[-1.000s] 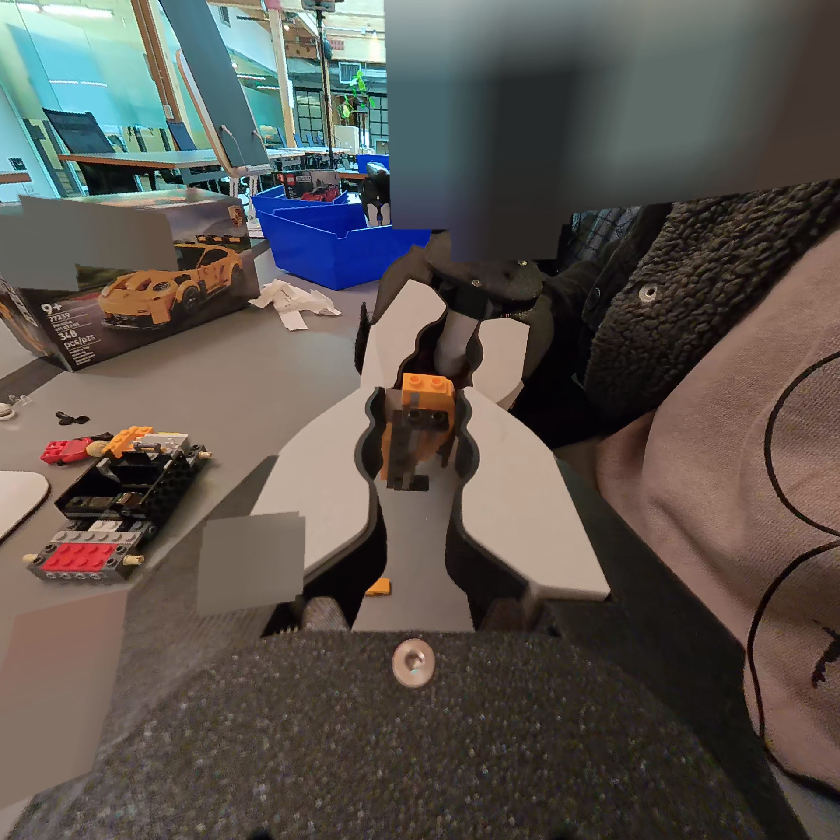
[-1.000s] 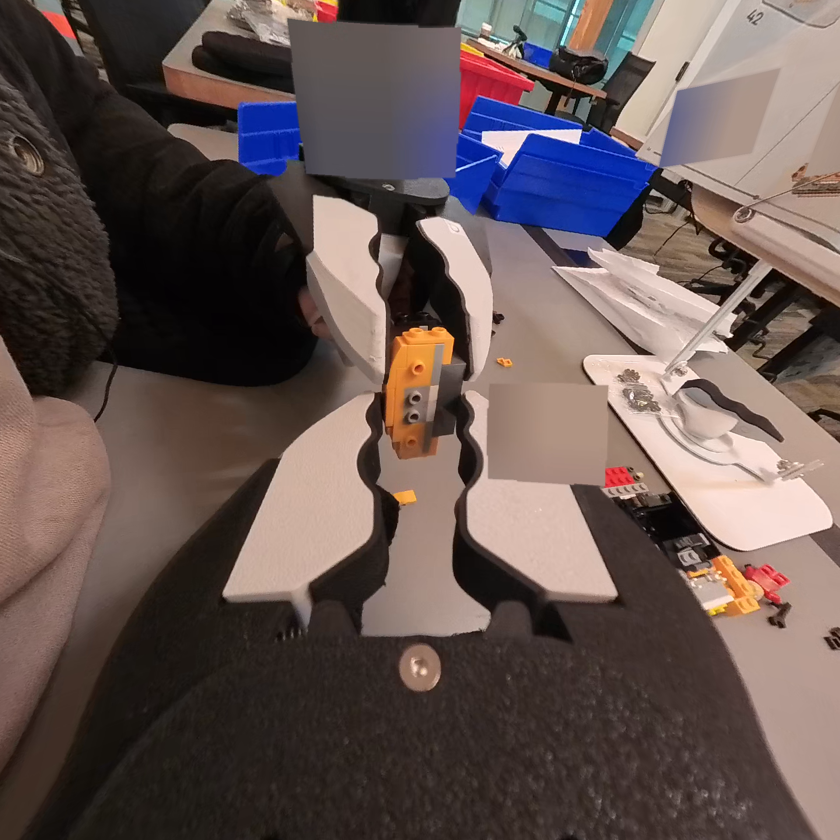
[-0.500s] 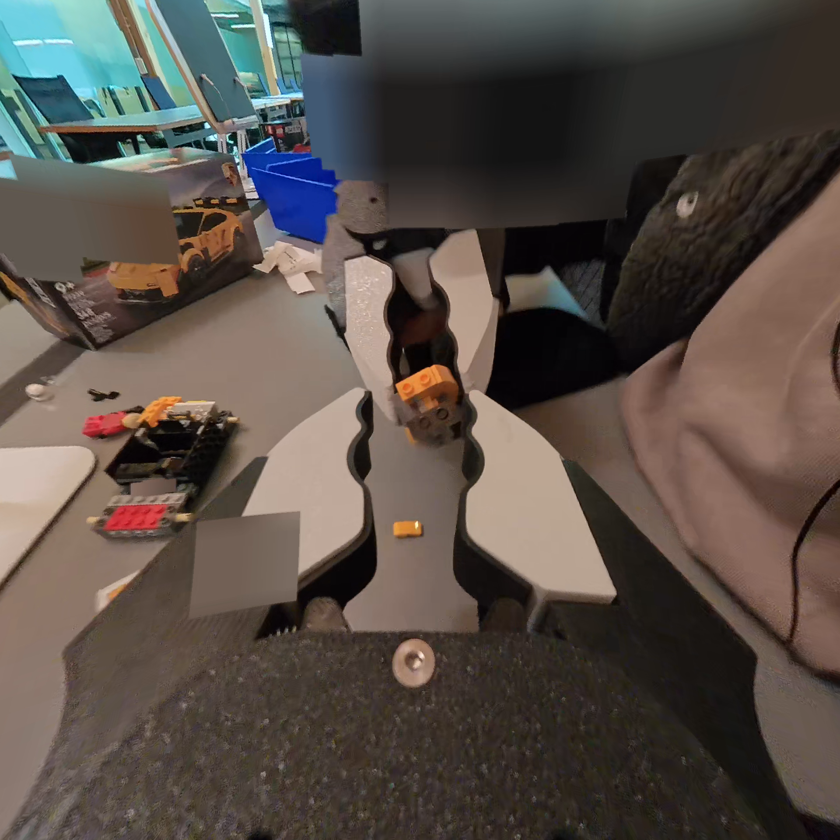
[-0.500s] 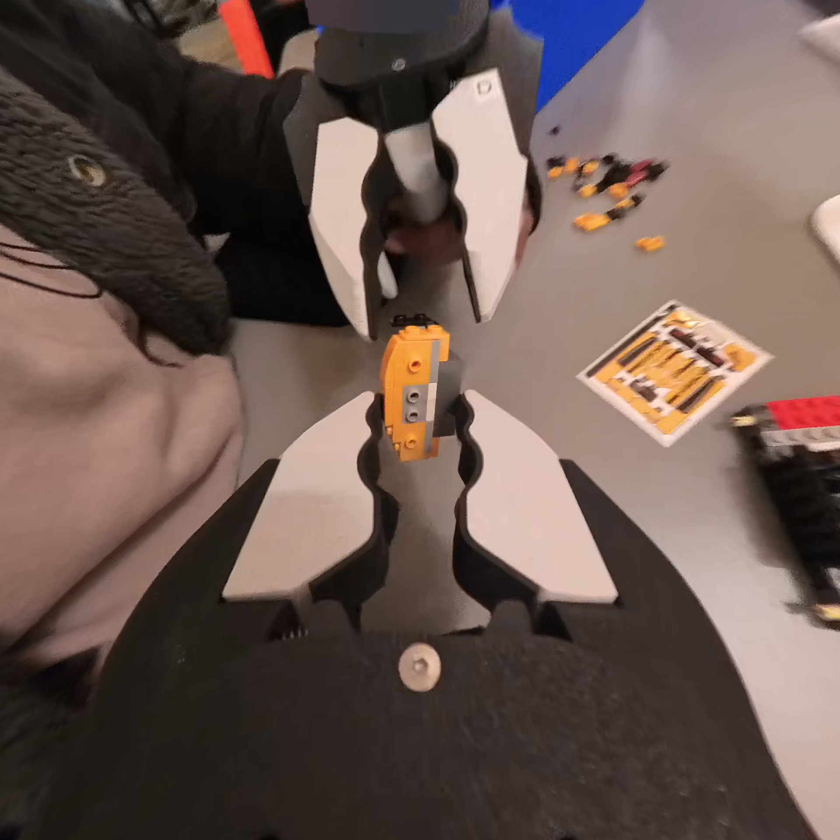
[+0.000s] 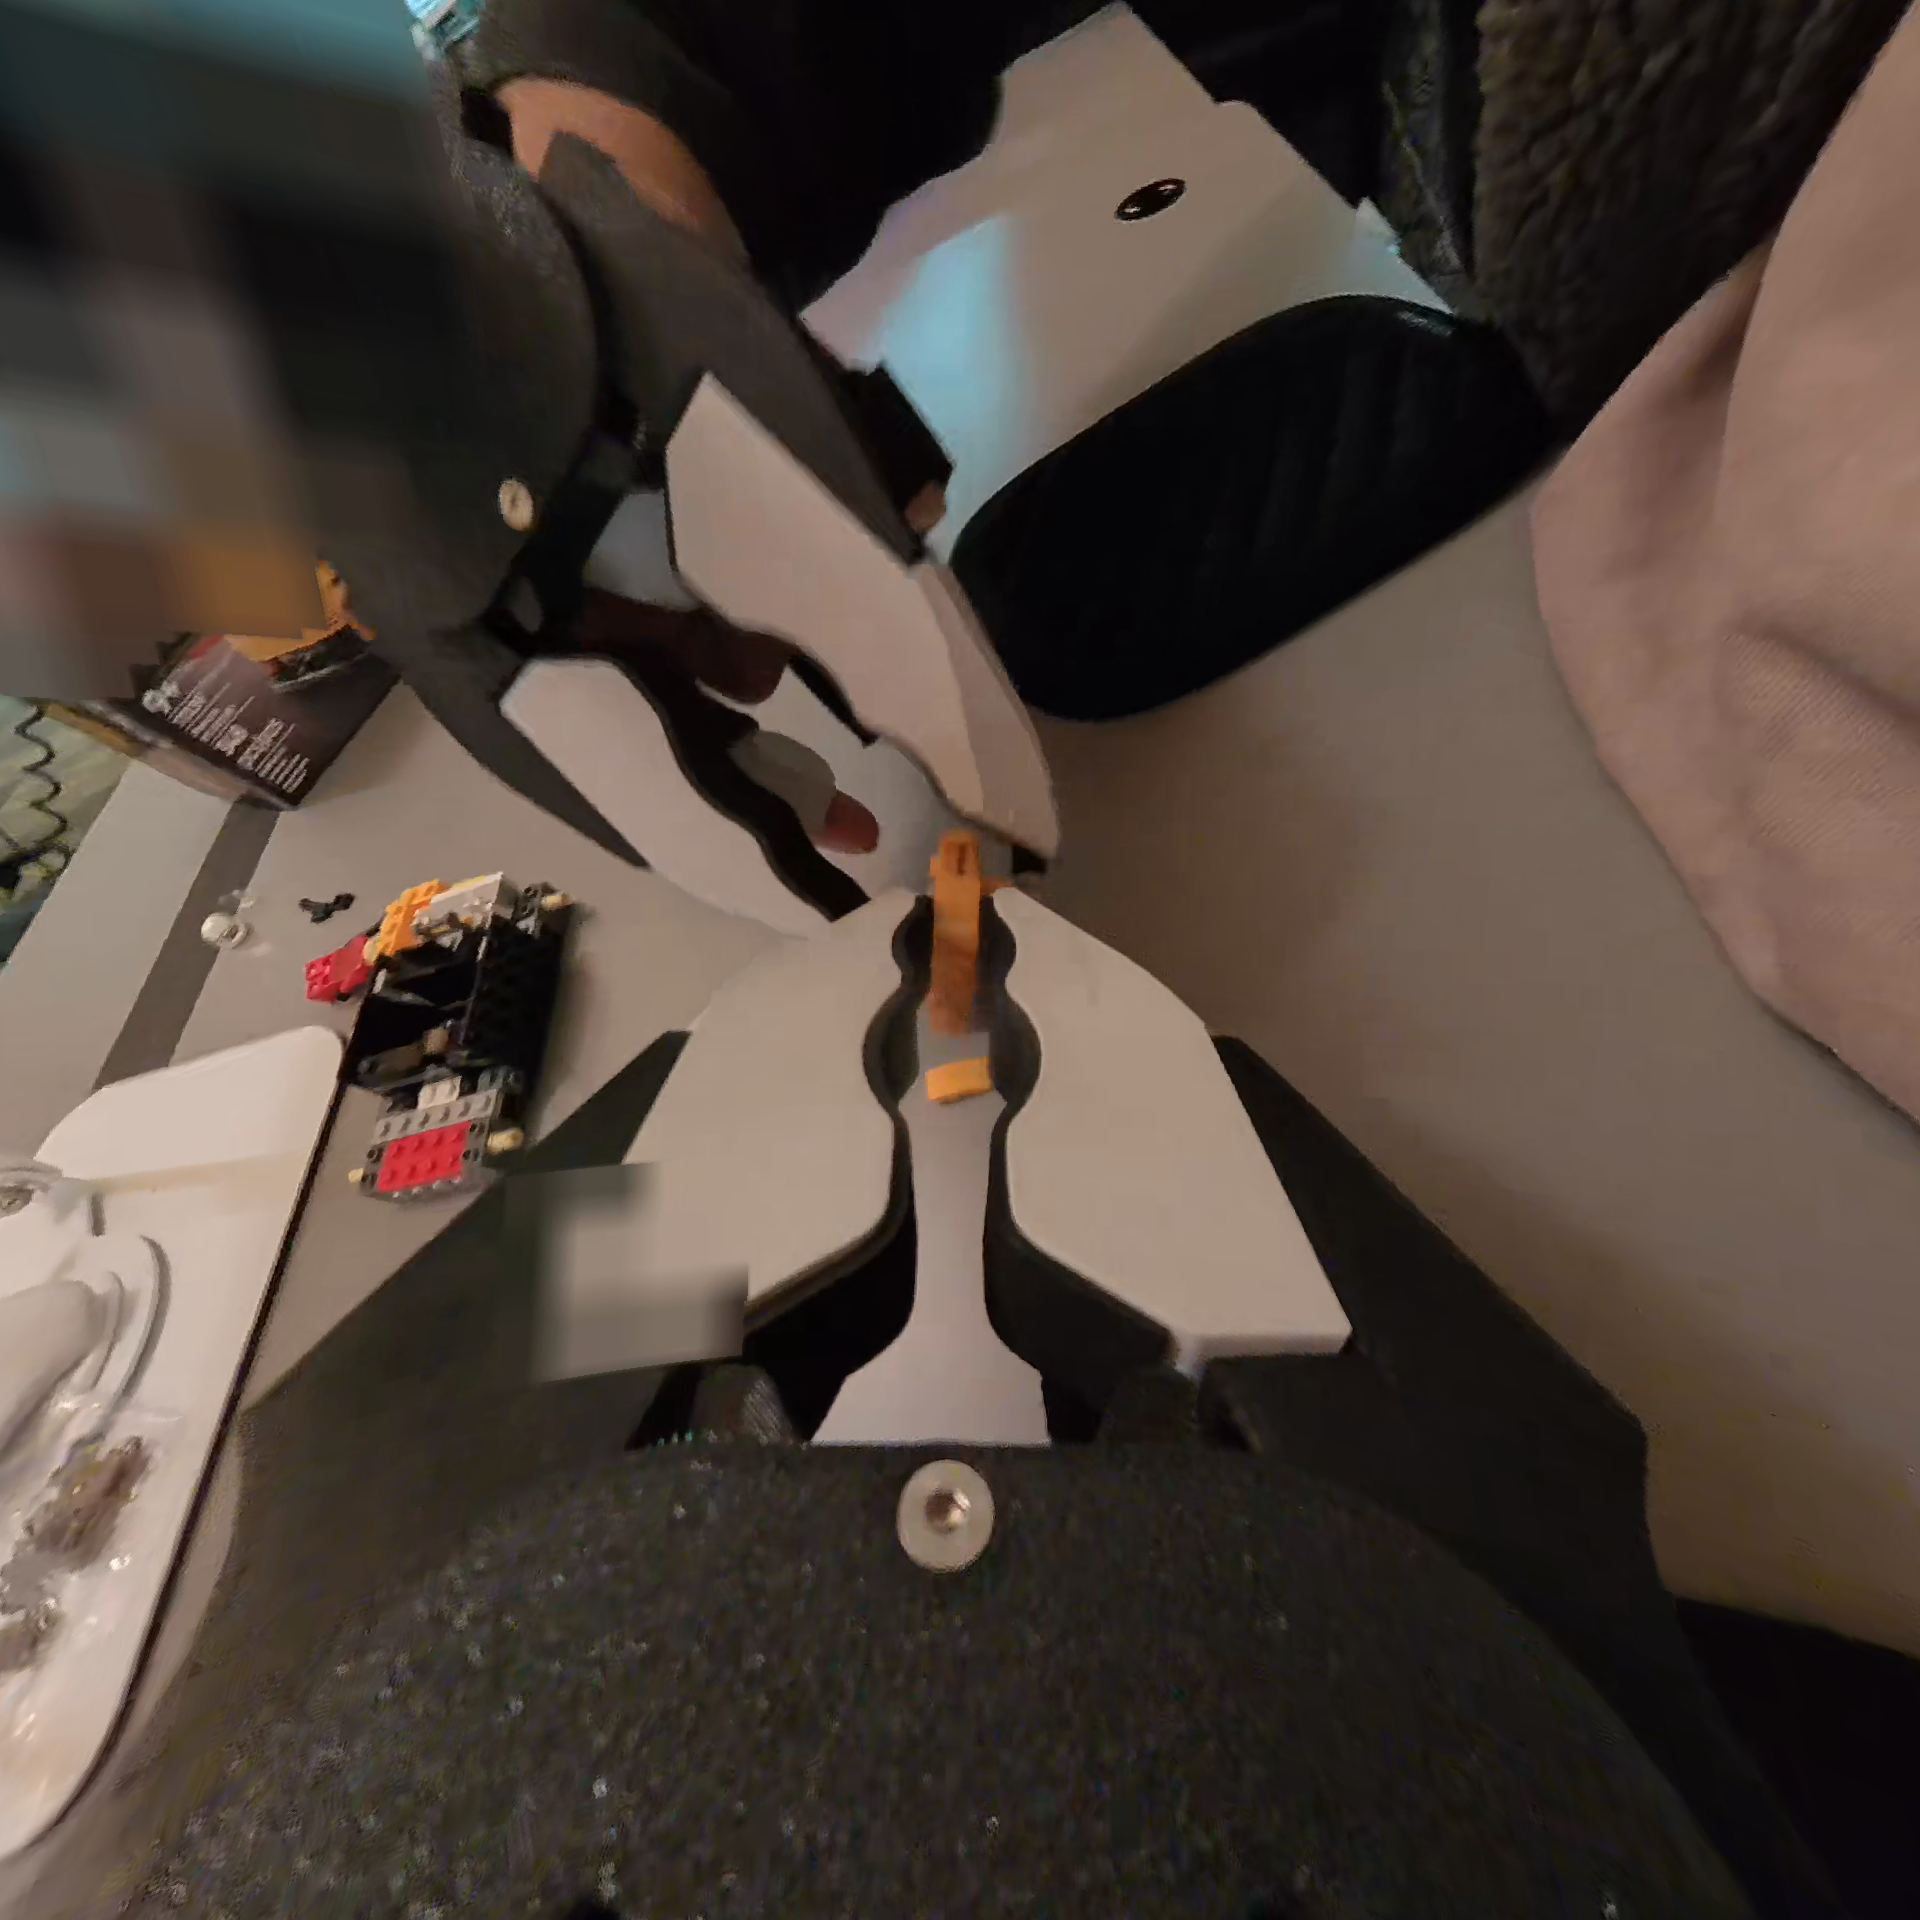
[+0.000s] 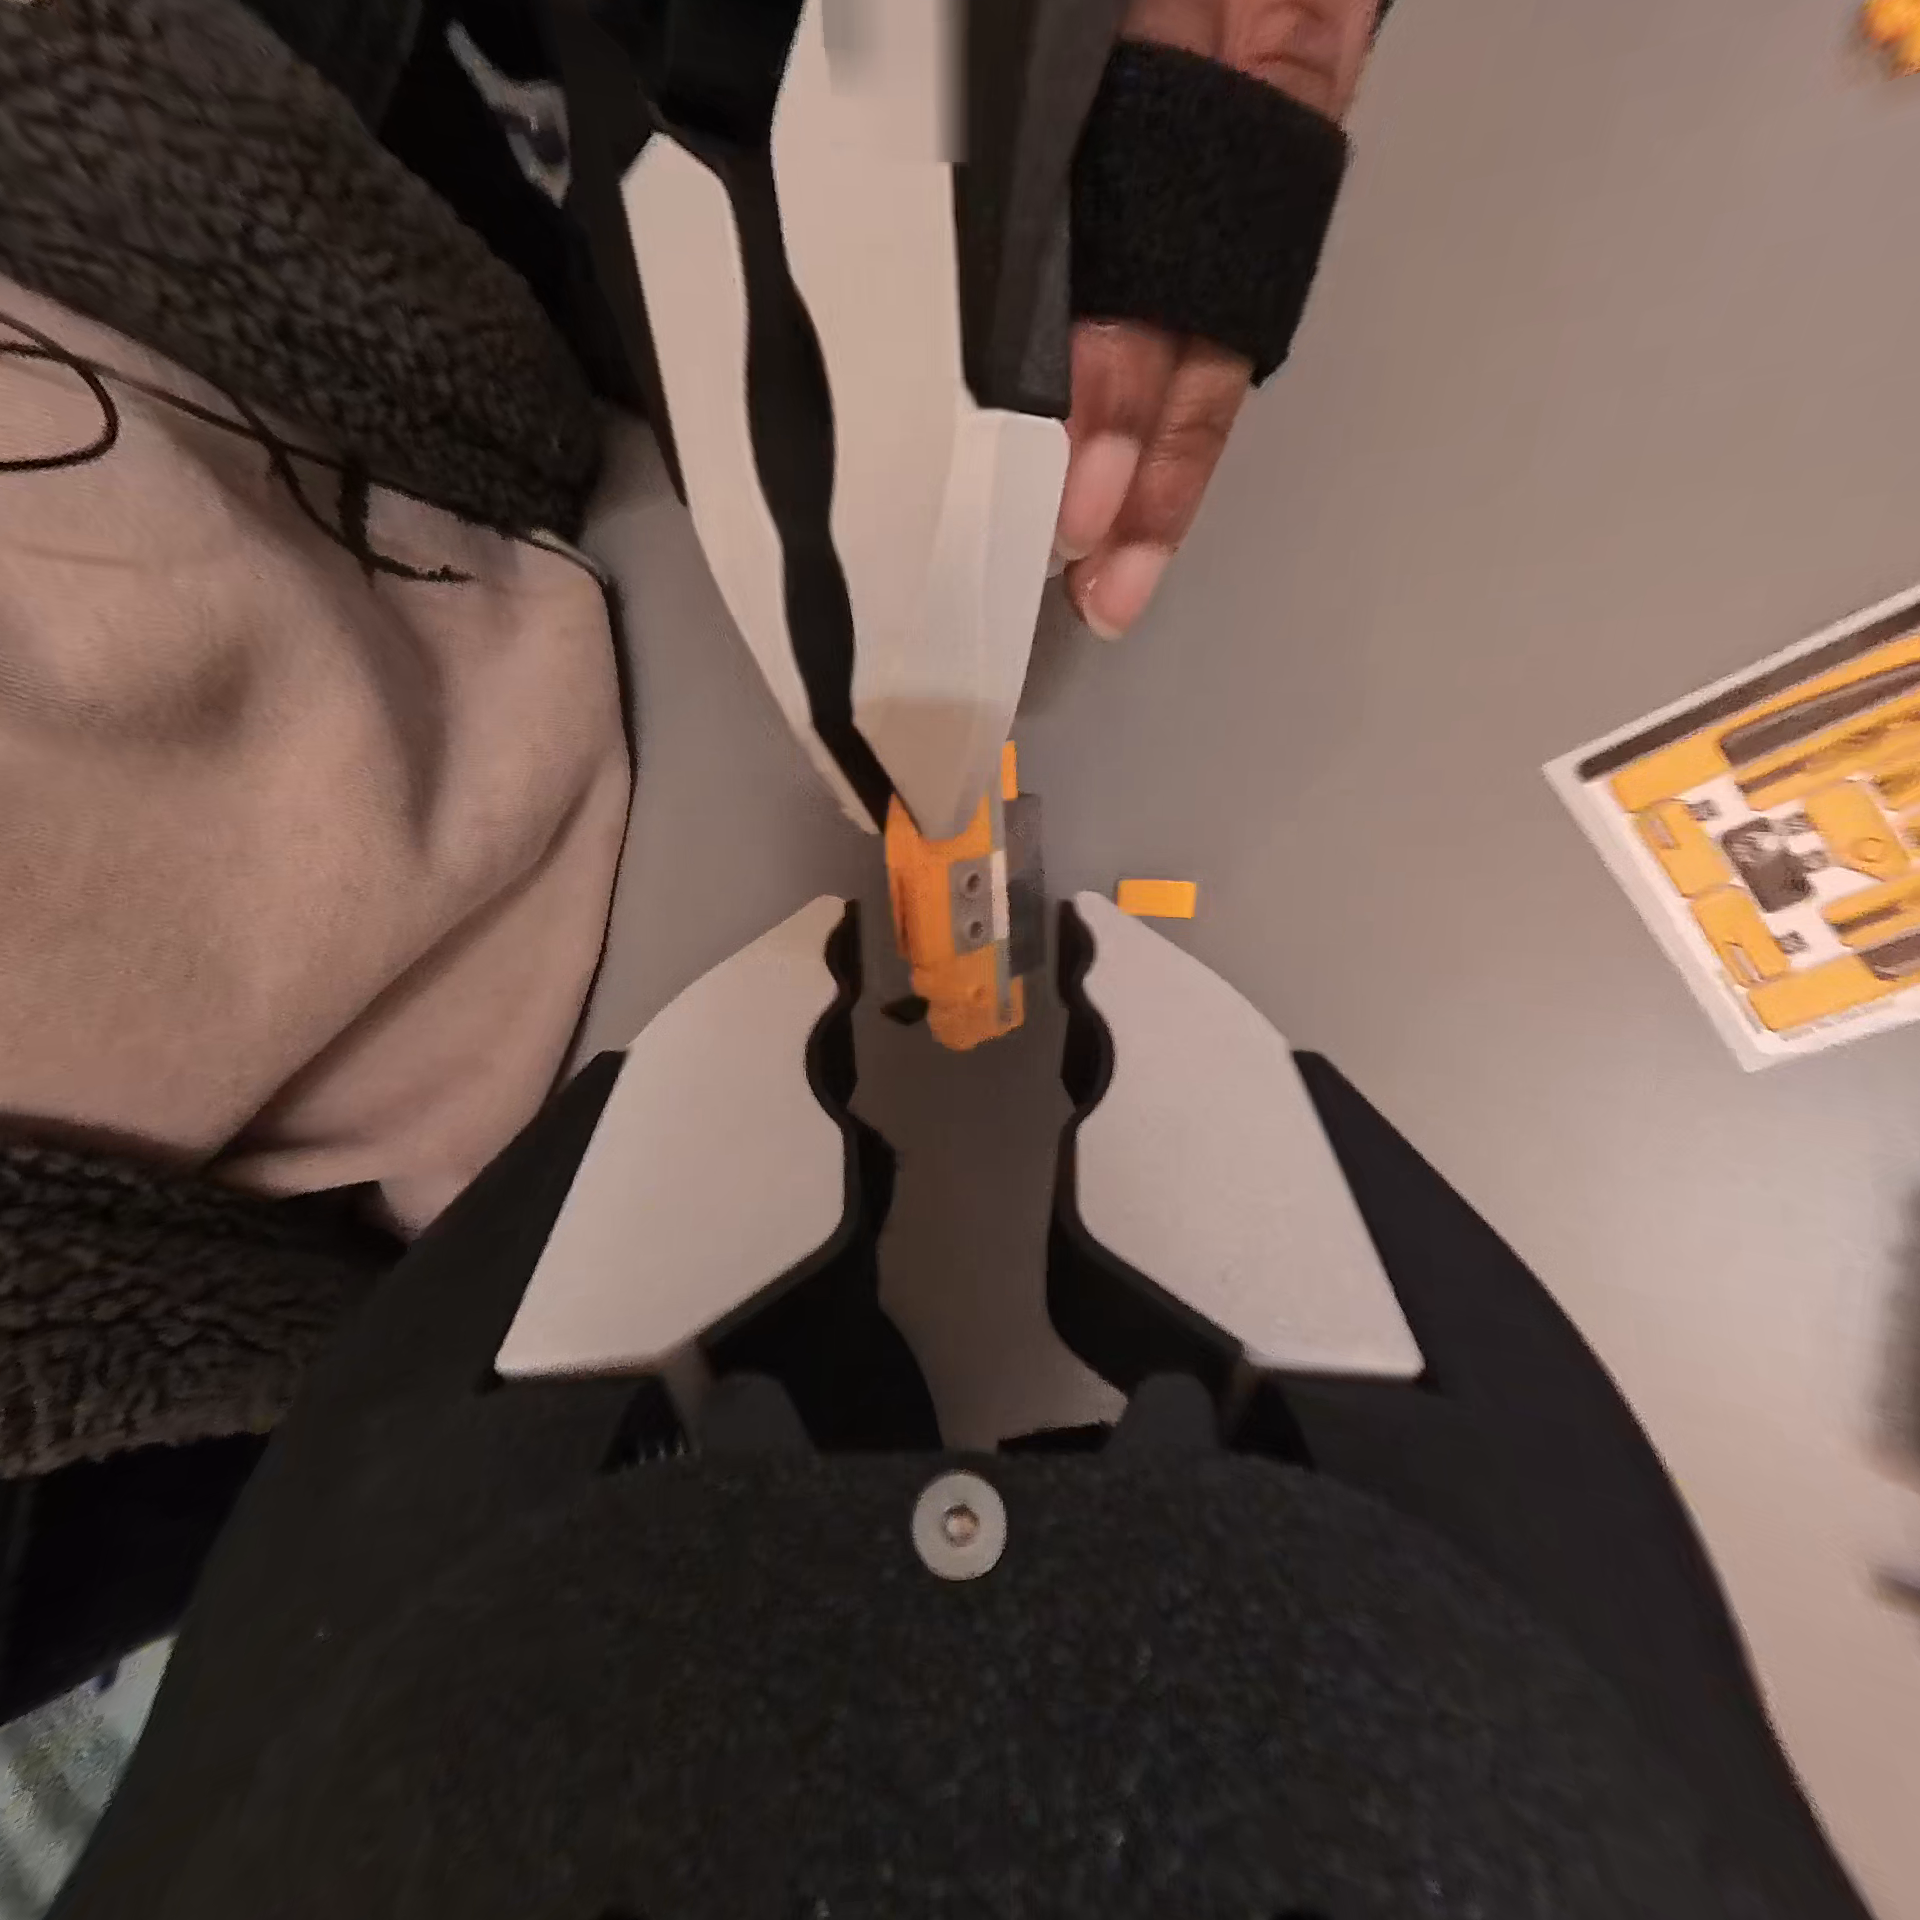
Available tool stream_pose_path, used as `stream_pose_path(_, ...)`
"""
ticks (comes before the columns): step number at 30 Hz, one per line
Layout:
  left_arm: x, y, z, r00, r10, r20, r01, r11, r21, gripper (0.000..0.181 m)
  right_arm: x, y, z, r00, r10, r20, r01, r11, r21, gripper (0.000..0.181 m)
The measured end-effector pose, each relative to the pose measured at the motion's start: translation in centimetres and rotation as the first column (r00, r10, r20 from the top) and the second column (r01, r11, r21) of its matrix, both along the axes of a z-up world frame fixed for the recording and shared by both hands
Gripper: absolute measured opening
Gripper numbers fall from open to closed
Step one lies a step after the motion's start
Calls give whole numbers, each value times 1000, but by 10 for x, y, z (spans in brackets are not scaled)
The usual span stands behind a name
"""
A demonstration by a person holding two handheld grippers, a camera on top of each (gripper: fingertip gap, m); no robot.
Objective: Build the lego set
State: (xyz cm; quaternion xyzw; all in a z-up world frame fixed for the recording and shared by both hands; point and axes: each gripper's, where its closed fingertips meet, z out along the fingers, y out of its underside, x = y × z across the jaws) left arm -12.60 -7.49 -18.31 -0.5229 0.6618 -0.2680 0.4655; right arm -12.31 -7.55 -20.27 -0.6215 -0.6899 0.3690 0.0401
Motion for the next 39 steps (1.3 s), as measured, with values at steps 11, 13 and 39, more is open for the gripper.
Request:
stream_pose_path(11, -40, 31, -24, 983, 186, -13, -166, 841, -516, 8, 15, 26, -17, 974, -156, -165, 202, 926, 320, 30)
stream_pose_path(13, -51, 36, -24, 979, 206, -12, -181, 831, -526, 8, 8, 24, -27, 976, -146, -165, 198, 910, 365, 26)
stream_pose_path(39, -63, 32, -39, 975, 196, -101, -221, 872, -437, 17, -16, 20, -51, 717, -697, -12, 659, 671, 340, 28)
